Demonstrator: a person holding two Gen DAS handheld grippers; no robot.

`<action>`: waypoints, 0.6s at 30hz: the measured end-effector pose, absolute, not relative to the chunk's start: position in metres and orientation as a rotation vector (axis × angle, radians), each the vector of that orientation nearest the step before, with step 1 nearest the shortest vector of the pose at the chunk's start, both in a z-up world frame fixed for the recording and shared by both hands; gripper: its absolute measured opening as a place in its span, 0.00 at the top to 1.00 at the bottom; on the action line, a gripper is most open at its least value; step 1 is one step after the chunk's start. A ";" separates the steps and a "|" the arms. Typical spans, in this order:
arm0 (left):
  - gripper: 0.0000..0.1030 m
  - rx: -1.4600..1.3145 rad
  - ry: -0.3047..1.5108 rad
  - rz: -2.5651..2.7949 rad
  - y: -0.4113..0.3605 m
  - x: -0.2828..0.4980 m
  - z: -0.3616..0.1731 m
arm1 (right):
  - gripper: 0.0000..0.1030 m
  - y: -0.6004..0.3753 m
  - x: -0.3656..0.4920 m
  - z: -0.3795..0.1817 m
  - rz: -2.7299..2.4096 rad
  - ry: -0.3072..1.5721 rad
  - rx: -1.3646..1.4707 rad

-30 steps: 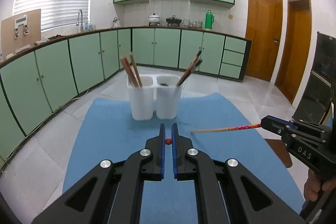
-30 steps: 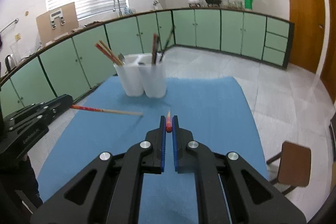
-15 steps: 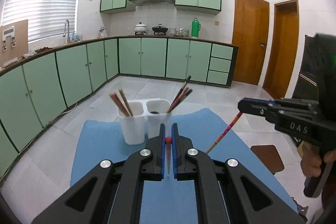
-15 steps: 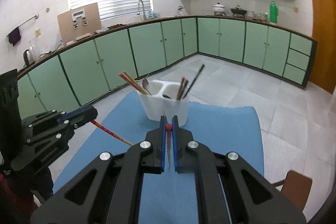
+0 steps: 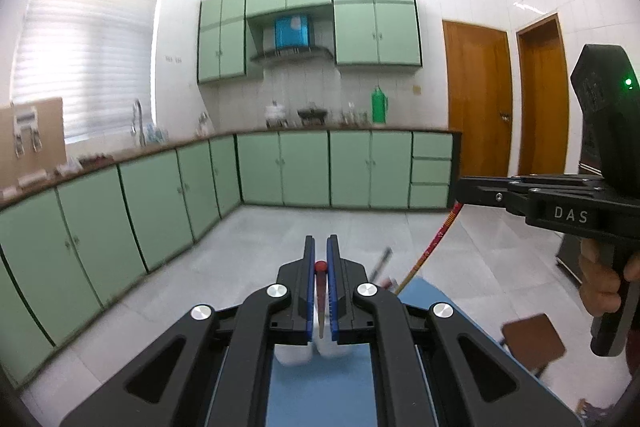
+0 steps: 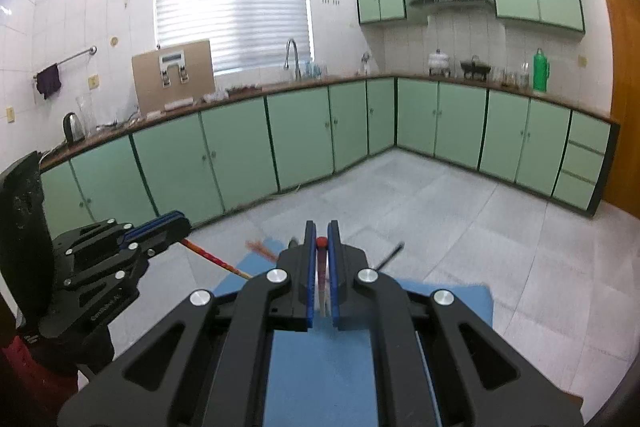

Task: Organize utensils
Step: 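Lift both red chopsticks and lower them into the white holder, then open both grippers and pull them back from the holder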

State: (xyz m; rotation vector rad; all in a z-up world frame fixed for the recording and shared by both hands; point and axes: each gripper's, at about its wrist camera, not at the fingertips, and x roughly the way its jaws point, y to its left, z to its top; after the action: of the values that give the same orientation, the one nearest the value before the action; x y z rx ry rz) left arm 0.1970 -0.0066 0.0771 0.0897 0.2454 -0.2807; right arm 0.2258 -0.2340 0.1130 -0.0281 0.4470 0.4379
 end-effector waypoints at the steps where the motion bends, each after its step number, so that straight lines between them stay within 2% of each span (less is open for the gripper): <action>1: 0.95 0.096 0.226 -0.272 -0.007 0.202 0.082 | 0.95 -0.234 0.230 0.117 0.431 0.436 -0.030; 8: 0.95 0.105 0.230 -0.257 -0.014 0.245 0.084 | 0.95 -0.234 0.276 0.124 0.373 0.411 -0.037; 18: 0.95 0.087 0.344 -0.245 -0.016 0.314 0.042 | 0.95 -0.223 0.346 0.076 0.348 0.519 -0.015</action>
State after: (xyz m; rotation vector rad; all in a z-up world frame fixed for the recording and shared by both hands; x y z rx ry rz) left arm 0.3138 -0.0159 0.0416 0.0874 0.3438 -0.2449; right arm 0.3464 -0.2235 0.0758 -0.0153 0.5191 0.3481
